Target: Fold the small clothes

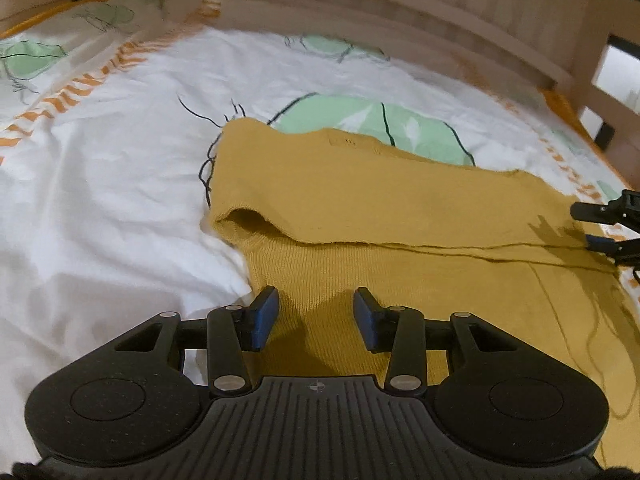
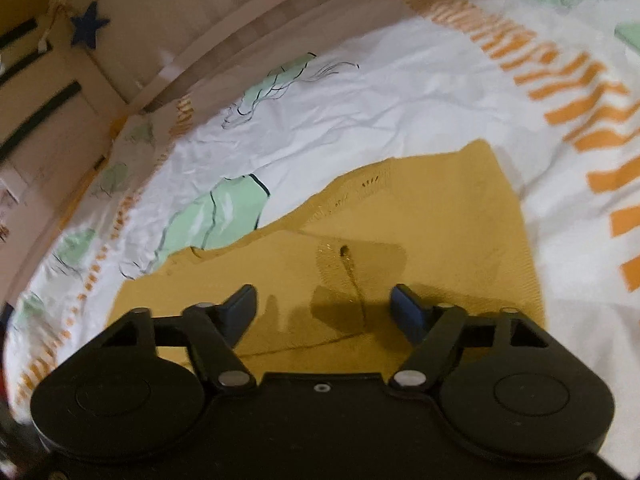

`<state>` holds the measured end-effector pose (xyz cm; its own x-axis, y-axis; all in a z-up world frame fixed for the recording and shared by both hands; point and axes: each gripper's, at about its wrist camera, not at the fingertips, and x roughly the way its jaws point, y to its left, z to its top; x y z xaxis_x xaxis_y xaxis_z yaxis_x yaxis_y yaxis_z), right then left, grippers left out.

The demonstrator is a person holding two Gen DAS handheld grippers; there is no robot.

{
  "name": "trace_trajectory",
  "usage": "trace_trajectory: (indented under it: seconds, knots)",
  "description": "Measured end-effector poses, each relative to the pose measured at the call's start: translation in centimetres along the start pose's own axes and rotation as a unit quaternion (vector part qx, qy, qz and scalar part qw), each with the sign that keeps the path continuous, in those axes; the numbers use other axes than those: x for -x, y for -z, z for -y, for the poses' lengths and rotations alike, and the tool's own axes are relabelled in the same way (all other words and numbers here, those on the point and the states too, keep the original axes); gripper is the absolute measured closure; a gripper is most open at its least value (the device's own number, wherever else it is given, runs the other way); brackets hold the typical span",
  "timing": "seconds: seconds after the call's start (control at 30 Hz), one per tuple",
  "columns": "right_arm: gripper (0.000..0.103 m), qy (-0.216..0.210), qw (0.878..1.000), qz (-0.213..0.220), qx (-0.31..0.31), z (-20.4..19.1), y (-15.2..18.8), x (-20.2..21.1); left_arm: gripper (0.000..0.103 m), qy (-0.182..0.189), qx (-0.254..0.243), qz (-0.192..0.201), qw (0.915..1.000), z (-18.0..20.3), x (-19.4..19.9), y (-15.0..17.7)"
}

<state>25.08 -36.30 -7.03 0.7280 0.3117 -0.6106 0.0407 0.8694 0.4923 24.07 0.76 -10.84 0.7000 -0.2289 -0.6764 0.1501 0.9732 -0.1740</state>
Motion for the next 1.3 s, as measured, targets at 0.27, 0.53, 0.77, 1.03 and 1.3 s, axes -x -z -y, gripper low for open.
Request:
trace_trajectory:
  seconds: [0.27, 0.53, 0.77, 1.03, 1.3]
  knots:
    - [0.083, -0.019, 0.999, -0.021, -0.025, -0.3, -0.7, -1.6, 0.062, -0.015, -0.020, 0.027, 0.9993, 0.6, 0.0, 1.0]
    - [0.088, -0.003, 0.995, 0.025, 0.098, -4.9, -3.8, 3.4, 0.062, -0.011, -0.016, 0.029, 0.9994, 0.4, -0.2, 1.3]
    - [0.087, 0.108, 0.984, 0.005, 0.145, -2.0, -3.7, 2.6, 0.062, -0.011, -0.015, 0.029, 0.9994, 0.4, -0.2, 1.3]
    - [0.082, 0.165, 0.975, -0.018, 0.150, -0.1, -0.9, 0.6, 0.062, -0.010, -0.015, 0.030, 0.9994, 0.4, -0.2, 1.4]
    - [0.076, 0.107, 0.986, 0.031, 0.122, -0.1, -1.4, 1.8, 0.062, -0.012, -0.017, 0.031, 0.9993, 0.3, -0.2, 1.3]
